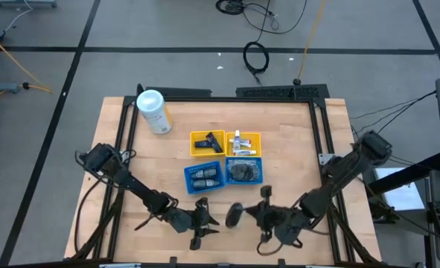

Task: Pick & Place Travel size toiletries
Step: Put the hairbrush into the right blue bin

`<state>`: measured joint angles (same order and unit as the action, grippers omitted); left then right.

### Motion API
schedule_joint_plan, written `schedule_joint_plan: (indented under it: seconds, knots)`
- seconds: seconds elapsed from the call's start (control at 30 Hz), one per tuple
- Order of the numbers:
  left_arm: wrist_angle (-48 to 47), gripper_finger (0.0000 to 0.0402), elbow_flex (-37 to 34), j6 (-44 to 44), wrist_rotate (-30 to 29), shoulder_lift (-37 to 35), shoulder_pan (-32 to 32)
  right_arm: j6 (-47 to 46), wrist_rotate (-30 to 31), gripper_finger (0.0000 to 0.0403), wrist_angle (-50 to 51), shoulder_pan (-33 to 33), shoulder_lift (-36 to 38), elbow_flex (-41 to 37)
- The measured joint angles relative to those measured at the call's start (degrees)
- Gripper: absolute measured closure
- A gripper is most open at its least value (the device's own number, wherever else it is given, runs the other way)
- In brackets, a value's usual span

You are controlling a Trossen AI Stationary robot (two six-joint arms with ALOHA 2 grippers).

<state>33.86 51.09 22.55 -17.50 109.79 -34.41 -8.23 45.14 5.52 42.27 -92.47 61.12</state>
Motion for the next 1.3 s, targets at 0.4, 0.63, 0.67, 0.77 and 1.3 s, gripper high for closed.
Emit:
schedule_joint_plan:
  seconds: [0.4, 0.63, 0.67, 0.77, 1.3]
  knots:
    - [-0.3, 0.0279, 0.0, 0.4, 0.0, 0.0, 0.0, -17.2, -4.5, 0.0403, 20.4, -11.8, 9.4, 0.0]
    - [-0.3, 0.0279, 0.0, 0.2, 0.0, 0.0, 0.0, -19.8, -14.0, 0.0403, 23.8, -19.4, 9.4, 0.0]
    - [-0.3, 0.0279, 0.0, 0.3, 0.0, 0.0, 0.0, -19.8, -15.2, 0.0403, 23.8, -20.1, 9.4, 0.0]
    - [-0.3, 0.0279, 0.0, 0.1, 0.0, 0.0, 0.0, -20.7, -18.5, 0.0403, 24.7, -22.2, 9.7, 0.0]
    - [-1.1, 0.0279, 0.0, -0.4, 0.0, 0.0, 0.0, -26.9, -29.1, 0.0403, 29.8, -29.2, 12.2, 0.1]
